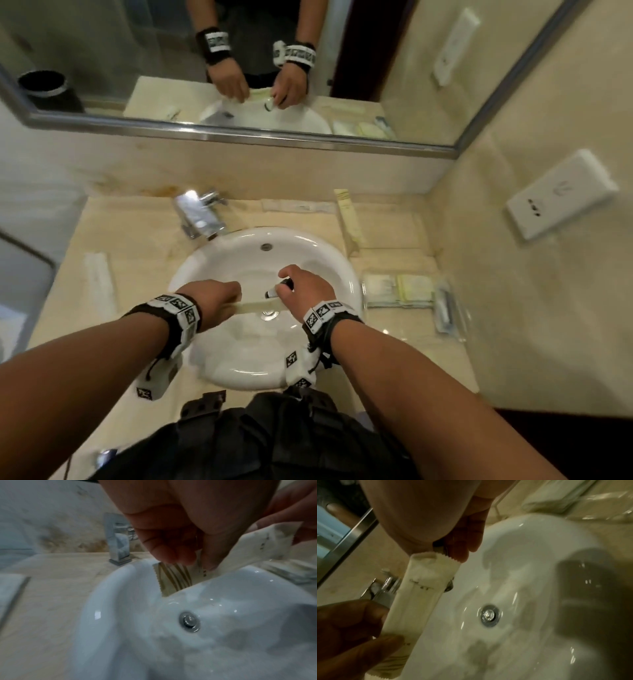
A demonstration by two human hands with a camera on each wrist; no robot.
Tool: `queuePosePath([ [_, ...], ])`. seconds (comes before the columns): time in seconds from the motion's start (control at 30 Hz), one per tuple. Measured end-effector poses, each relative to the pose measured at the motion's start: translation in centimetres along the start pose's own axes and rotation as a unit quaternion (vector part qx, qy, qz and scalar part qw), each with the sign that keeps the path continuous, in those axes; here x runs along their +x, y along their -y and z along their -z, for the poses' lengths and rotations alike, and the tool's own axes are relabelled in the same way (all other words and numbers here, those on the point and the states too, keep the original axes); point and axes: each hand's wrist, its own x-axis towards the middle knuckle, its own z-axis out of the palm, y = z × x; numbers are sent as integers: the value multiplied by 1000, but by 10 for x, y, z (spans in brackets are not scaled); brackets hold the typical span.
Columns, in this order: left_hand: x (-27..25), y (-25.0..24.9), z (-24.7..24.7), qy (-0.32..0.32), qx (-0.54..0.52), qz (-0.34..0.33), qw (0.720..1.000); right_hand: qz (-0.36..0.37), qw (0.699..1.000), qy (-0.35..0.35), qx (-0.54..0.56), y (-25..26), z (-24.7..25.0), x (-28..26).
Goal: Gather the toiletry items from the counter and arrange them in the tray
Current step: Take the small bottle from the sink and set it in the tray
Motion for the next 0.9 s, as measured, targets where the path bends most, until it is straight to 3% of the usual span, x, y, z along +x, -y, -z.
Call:
queuePosePath([
  [0.33,76,-165,23,-2,4,-98,995,-189,966,-138,108,-166,79,-52],
  [0.63,129,-265,8,16,46,-128,991,-245,931,-239,126,-244,107,-76],
  [0.77,153,-299,-3,42,66,-130,988,-251,929,-233,142,-264,103,-84],
  [0.9,170,-323,-15,52,101,-133,985,-268,939,-169,133,-279,96,-90],
])
